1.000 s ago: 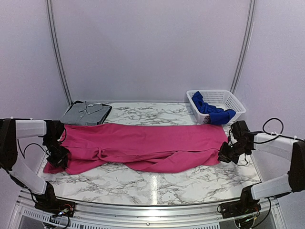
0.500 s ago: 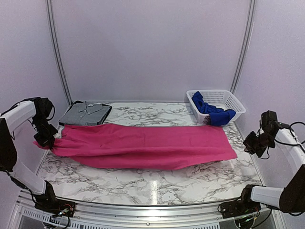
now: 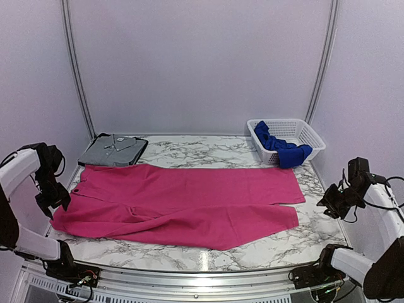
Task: Fold and stack the mixed laundry pile
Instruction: Flatten out the crumpled trousers at the center of the board.
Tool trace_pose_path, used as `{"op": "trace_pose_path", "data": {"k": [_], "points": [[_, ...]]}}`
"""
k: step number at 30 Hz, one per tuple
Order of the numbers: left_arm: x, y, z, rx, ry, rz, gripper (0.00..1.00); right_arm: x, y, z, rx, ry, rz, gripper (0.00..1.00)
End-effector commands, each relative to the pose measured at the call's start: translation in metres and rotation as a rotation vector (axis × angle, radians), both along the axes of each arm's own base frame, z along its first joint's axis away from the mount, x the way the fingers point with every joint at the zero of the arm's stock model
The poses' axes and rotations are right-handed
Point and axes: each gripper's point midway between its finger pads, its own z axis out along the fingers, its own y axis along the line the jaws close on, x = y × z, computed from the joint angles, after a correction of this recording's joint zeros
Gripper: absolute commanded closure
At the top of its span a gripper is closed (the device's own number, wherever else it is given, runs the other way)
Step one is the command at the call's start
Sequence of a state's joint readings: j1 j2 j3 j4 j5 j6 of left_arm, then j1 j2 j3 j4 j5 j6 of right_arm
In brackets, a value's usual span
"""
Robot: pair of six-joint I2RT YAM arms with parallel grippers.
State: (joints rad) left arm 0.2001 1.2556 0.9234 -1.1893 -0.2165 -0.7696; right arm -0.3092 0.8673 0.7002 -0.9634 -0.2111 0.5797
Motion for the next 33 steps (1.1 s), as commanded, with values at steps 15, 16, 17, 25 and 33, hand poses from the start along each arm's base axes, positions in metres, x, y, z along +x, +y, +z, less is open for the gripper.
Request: {"op": "trace_pose_path", "data": {"k": [15, 16, 17, 25, 33], "points": [[0.110, -0.127, 0.037, -0.307, -0.359, -0.602, 0.01, 0.080, 0.102, -0.009, 0.172, -0.085, 0.617, 0.21], [0.113, -0.139, 0.038, -0.336, -0.367, -0.654, 0.02, 0.079, 0.104, -0.014, 0.181, -0.071, 0.628, 0.21], [0.115, -0.152, 0.037, -0.370, -0.369, -0.707, 0.03, 0.078, 0.106, -0.020, 0.192, -0.048, 0.638, 0.21], [0.122, -0.278, 0.023, -0.535, -0.384, -1.076, 0.05, 0.072, 0.124, -0.042, 0.303, 0.009, 0.697, 0.30], [0.131, -0.335, 0.015, -0.608, -0.356, -1.225, 0.08, 0.089, 0.136, -0.029, 0.361, -0.048, 0.752, 0.77]]}}
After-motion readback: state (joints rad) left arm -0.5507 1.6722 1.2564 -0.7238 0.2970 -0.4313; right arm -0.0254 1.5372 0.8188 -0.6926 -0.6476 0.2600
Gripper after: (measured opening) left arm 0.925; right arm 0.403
